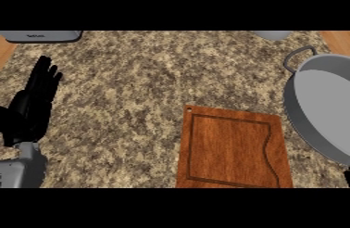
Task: Pick the cupcake from the cutting board and place it in the pot
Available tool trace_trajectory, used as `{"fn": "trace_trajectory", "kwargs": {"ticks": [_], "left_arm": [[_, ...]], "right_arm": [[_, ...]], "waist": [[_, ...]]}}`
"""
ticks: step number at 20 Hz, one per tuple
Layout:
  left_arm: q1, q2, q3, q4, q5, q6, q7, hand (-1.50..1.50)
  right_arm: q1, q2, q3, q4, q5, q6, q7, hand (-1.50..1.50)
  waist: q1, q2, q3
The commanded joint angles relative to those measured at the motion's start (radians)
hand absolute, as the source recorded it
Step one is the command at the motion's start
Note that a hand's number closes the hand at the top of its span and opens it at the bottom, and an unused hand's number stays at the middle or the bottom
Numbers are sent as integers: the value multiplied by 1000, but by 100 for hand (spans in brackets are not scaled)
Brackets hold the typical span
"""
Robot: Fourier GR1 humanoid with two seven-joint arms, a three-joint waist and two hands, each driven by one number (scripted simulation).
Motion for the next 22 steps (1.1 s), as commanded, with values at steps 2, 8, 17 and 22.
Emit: {"fn": "trace_trajectory", "kwargs": {"ticks": [2, 8, 17, 22], "left_arm": [[-12, -29, -32, -27, -28, 28, 34, 0], [-26, -23, -26, -2, -15, 3, 7, 0], [-57, -56, -44, 21, -57, 43, 2, 0], [-28, -39, -19, 41, -27, -2, -34, 0]], "right_arm": [[-110, -105, -229, 202, -197, 99, -39, 150], [-180, -147, -164, 413, 158, -73, -212, 150], [-466, -169, -68, 977, 334, -259, -441, 150], [-601, -124, -30, 1200, 317, -207, -390, 150]], "waist": [[10, 0, 0], [35, 9, 2], [27, 5, 1], [33, 6, 1]]}}
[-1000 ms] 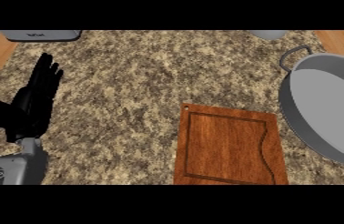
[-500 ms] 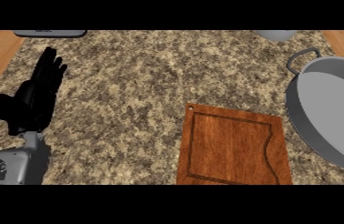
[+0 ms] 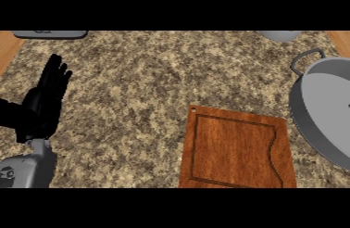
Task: Pick the cupcake from the cutting board and place it in the pot
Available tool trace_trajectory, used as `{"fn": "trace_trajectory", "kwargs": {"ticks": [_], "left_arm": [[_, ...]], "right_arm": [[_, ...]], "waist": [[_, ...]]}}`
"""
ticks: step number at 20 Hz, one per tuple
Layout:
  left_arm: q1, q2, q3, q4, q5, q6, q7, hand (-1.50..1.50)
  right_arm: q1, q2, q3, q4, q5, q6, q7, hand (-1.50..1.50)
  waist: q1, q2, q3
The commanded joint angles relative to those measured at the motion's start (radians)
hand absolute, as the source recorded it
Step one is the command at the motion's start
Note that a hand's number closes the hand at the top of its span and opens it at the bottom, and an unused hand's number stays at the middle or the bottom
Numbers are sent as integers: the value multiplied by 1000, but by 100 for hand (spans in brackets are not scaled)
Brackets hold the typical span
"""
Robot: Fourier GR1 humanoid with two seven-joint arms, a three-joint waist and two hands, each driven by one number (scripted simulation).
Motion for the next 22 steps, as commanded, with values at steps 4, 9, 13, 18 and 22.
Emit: {"fn": "trace_trajectory", "kwargs": {"ticks": [4, 9, 13, 18, 22], "left_arm": [[-21, -11, -27, -23, -24, 15, 49, 0], [6, -7, -10, -45, -5, 3, 45, 0], [-22, 27, 24, -31, 13, -11, 61, 0], [4, 41, 51, -26, 24, -28, 33, 0], [-42, 26, 34, 37, 7, -28, 9, 0]], "right_arm": [[-153, 28, 29, 341, -23, 88, -58, -150], [-237, 29, -12, 429, -148, 263, -157, -150], [-272, 17, -132, 508, -295, 348, -245, -150], [-291, -86, -240, 620, -406, 473, -255, -150], [-340, -210, -274, 759, -429, 563, -258, -150]], "waist": [[4, 1, 1], [-1, -2, 0], [-5, -2, 1], [-11, -2, 0], [-8, 2, 1]]}}
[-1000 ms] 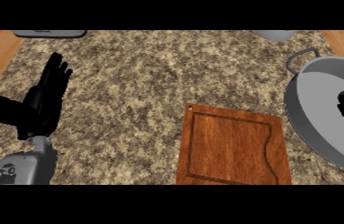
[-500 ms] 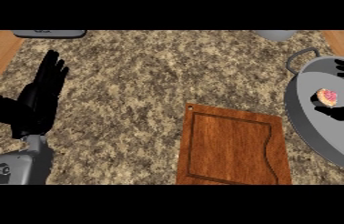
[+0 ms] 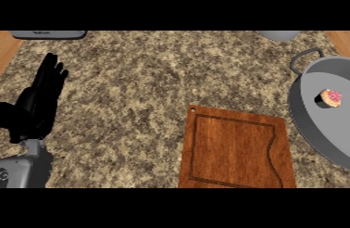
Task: Pick the cupcake from the cutting board and place it in the pot
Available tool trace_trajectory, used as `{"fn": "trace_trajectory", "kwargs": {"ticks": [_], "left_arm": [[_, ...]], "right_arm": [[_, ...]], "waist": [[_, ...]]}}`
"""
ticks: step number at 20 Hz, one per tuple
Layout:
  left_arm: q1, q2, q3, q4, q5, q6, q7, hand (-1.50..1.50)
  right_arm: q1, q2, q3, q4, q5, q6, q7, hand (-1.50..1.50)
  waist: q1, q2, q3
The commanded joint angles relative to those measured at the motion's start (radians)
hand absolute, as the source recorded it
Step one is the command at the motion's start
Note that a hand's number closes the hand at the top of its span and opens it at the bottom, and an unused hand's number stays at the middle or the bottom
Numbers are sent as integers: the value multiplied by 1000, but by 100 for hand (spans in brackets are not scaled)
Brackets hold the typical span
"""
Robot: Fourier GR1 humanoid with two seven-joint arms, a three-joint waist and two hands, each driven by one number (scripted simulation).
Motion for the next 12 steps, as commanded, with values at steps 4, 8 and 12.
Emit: {"fn": "trace_trajectory", "kwargs": {"ticks": [4, 8, 12], "left_arm": [[-24, 9, 3, -18, -1, 1, 36, 0], [1, -9, -5, 40, -14, -7, -26, 0], [-37, 5, 18, 9, 11, -5, 24, 0]], "right_arm": [[32, -210, -80, 199, -61, 205, -99, -150], [19, -285, -77, 259, -59, 258, -95, -150], [72, -305, -58, 269, -50, 308, -144, -150]], "waist": [[1, 3, 2], [6, 6, 2], [7, 5, 4]]}}
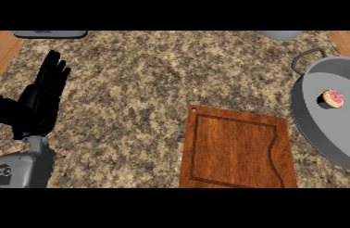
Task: Pick the cupcake from the cutting board and place it in the pot
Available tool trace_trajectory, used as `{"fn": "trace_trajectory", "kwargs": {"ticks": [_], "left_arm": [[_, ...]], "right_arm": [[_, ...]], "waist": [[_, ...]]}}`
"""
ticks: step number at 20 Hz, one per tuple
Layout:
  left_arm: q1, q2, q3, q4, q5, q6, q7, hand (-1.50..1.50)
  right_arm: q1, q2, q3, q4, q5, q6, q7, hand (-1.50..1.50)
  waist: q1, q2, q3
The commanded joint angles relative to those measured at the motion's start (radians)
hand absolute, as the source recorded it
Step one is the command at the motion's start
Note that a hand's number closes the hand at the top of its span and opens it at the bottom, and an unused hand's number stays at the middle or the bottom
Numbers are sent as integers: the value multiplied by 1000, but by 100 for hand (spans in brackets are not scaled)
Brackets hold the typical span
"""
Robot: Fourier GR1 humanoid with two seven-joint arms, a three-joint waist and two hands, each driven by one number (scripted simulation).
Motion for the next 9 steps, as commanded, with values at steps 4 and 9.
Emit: {"fn": "trace_trajectory", "kwargs": {"ticks": [4, 9], "left_arm": [[34, -7, 6, 19, 1, -13, -57, 0], [12, -22, -17, -3, -4, -2, -19, 0]], "right_arm": [[72, -37, 12, 30, 4, 132, -152, -150], [88, -87, 7, 38, -11, 163, -153, -150]], "waist": [[3, 2, 2], [3, 0, 4]]}}
